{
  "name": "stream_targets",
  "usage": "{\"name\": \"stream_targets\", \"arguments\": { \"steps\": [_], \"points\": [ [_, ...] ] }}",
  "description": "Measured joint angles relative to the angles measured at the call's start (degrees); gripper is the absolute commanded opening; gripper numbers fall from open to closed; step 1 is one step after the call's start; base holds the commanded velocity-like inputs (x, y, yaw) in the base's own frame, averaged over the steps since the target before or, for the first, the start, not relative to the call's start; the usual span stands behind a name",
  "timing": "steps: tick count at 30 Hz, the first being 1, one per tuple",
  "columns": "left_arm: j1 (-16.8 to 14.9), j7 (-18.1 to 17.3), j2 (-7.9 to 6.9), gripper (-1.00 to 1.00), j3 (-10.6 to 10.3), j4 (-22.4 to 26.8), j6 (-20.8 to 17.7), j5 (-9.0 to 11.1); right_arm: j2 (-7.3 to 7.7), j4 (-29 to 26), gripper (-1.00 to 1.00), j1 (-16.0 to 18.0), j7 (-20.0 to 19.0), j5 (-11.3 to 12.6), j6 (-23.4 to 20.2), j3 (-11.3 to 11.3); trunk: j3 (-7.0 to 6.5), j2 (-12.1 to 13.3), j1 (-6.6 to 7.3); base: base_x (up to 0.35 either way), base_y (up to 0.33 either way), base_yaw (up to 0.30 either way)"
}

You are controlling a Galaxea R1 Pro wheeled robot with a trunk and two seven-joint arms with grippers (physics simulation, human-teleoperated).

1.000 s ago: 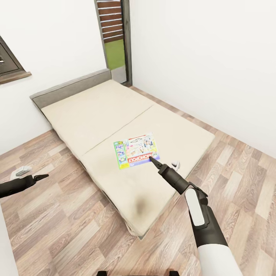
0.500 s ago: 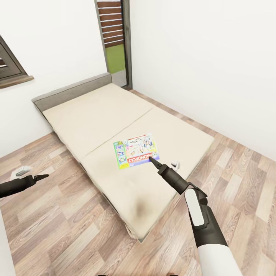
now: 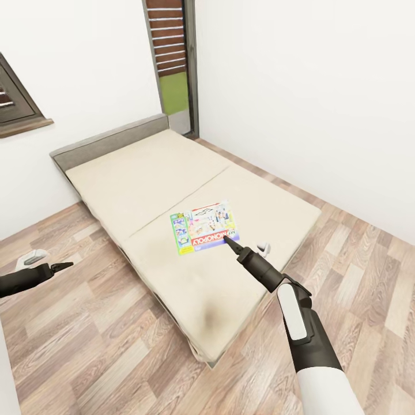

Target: Put all the toys in the child's room - the three board games (two on the bed and one on the table), the two jigsaw puzzles on the table, and the tennis ball on the table - inside the toy box on the table in the child's room.

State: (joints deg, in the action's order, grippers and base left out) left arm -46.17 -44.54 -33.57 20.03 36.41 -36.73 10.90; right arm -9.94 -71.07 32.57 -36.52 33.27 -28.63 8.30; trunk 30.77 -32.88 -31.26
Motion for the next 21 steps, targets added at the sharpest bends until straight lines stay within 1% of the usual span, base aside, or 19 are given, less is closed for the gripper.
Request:
{"name": "stream_targets", "arguments": {
  "steps": [14,21],
  "points": [
    [0.0,0.0,0.00,1.00,0.2,0.0,0.0,0.0,0.00,0.0,-1.00,0.0,0.0,0.1,0.0,0.0,-0.05,0.0,0.00,0.000,0.000,0.000],
    [0.0,0.0,0.00,1.00,0.2,0.0,0.0,0.0,0.00,0.0,-1.00,0.0,0.0,0.0,0.1,0.0,-0.58,0.0,0.00,0.000,0.000,0.000]
  ]
}}
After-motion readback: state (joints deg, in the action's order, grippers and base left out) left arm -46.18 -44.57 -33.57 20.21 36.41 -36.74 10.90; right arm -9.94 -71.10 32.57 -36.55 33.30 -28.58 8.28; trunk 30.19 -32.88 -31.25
